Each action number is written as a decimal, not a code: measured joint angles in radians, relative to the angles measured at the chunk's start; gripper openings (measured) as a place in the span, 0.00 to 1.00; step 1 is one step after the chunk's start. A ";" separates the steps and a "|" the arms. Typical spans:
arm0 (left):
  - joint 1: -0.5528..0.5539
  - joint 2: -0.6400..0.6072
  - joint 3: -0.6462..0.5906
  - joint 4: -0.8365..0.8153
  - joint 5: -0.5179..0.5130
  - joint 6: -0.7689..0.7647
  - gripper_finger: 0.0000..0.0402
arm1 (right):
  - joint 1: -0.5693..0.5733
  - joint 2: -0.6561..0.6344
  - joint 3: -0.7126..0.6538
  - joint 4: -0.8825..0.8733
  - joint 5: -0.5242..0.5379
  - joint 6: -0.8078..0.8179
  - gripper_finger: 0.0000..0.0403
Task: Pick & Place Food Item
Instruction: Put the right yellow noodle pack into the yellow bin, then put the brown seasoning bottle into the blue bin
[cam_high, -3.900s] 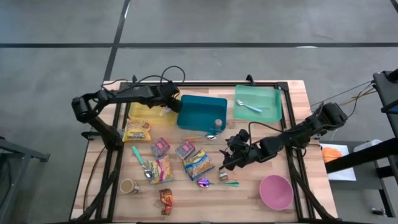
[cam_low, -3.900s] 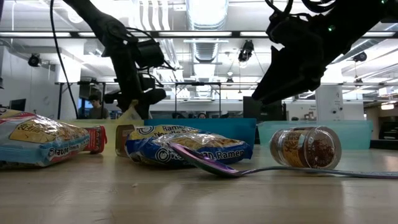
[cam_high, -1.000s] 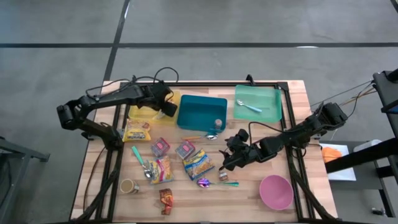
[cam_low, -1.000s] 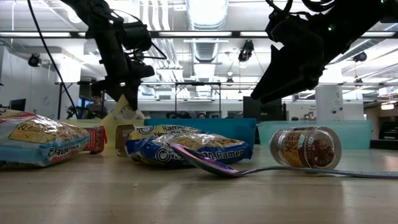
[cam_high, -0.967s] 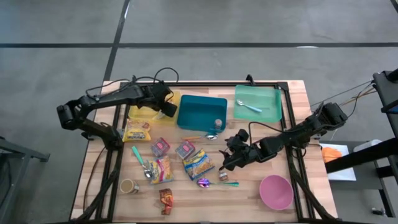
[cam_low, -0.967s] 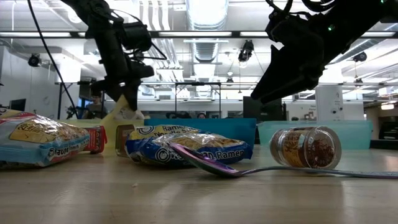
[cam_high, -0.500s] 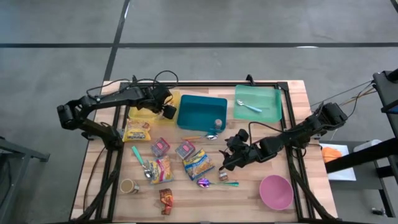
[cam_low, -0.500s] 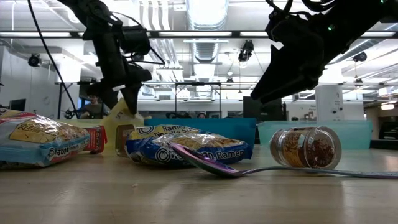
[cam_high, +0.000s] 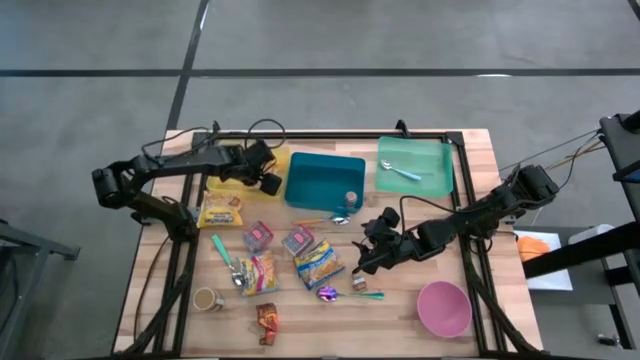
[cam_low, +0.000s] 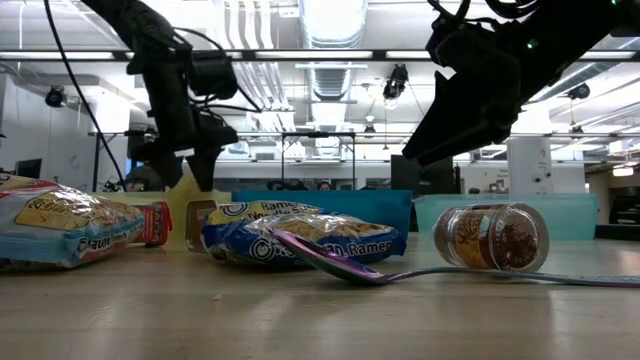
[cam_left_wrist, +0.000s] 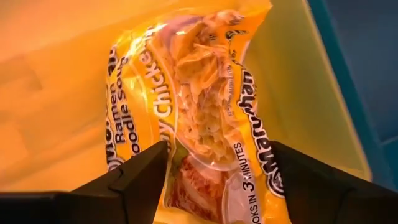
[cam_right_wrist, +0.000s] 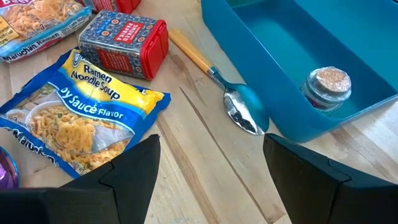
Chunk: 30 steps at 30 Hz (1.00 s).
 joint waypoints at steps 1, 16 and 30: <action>-0.003 0.000 -0.003 -0.001 -0.009 0.000 0.71 | 0.000 0.000 0.000 0.000 0.000 0.000 0.70; -0.013 0.000 0.004 -0.019 -0.038 0.007 0.71 | -0.002 0.000 0.000 -0.001 0.000 -0.007 0.70; -0.125 -0.002 0.129 -0.225 -0.046 0.053 0.71 | -0.002 0.000 0.000 -0.001 -0.003 0.000 0.70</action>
